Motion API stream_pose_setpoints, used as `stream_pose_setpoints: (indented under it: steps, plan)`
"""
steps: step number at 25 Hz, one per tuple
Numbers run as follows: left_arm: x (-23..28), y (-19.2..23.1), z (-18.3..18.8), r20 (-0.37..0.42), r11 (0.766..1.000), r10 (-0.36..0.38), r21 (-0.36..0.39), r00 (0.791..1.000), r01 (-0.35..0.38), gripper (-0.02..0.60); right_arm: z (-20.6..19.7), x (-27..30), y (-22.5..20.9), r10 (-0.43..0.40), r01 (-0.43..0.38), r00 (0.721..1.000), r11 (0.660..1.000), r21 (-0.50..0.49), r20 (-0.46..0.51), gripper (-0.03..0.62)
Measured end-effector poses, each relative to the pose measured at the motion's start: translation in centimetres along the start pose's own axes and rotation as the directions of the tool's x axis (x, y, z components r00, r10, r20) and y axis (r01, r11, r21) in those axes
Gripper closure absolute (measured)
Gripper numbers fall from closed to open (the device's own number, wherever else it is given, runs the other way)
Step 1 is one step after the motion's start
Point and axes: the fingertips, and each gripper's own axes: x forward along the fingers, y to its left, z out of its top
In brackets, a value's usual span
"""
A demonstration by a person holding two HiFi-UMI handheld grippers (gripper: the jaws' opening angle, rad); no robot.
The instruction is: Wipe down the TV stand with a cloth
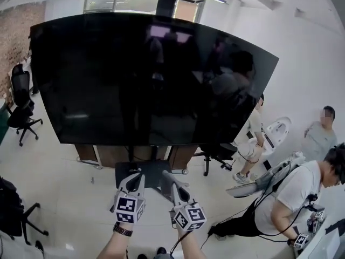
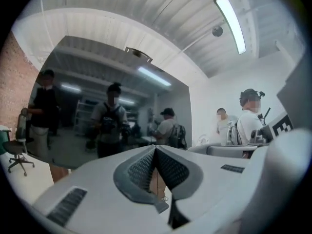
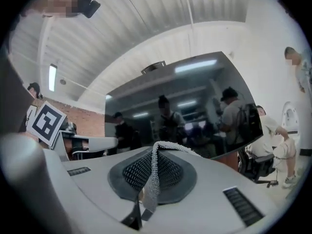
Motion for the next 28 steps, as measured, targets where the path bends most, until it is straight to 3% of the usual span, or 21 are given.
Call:
stream_pose_setpoints:
  steps: [5,7,14,28]
  plan:
    - [-5.1,-0.7,3.6,0.033,0.986,0.111,-0.131,0.993,-0.105,0.563,5.5,-2.9,1.6,0.051,-0.047,0.998,0.995,-0.084,0.044,0.576]
    - [-5.7,-1.2,4.1,0.049,0.98,0.139,-0.151,0.989,-0.13,0.563,7.0,-3.3,1.5,0.07,-0.062,0.995,0.991,-0.118,0.07,0.576]
    - [-6.6,-3.7,4.4,0.044,0.989,0.131,-0.08,0.99,-0.127,0.563,8.8,-4.4,3.3,0.132,-0.116,0.986,0.982,-0.148,0.101,0.577]
    - [-8.2,-6.8,3.1,0.022,0.99,0.125,-0.065,0.992,-0.124,0.563,7.4,-7.0,3.4,0.149,-0.14,0.986,0.983,-0.116,0.072,0.577]
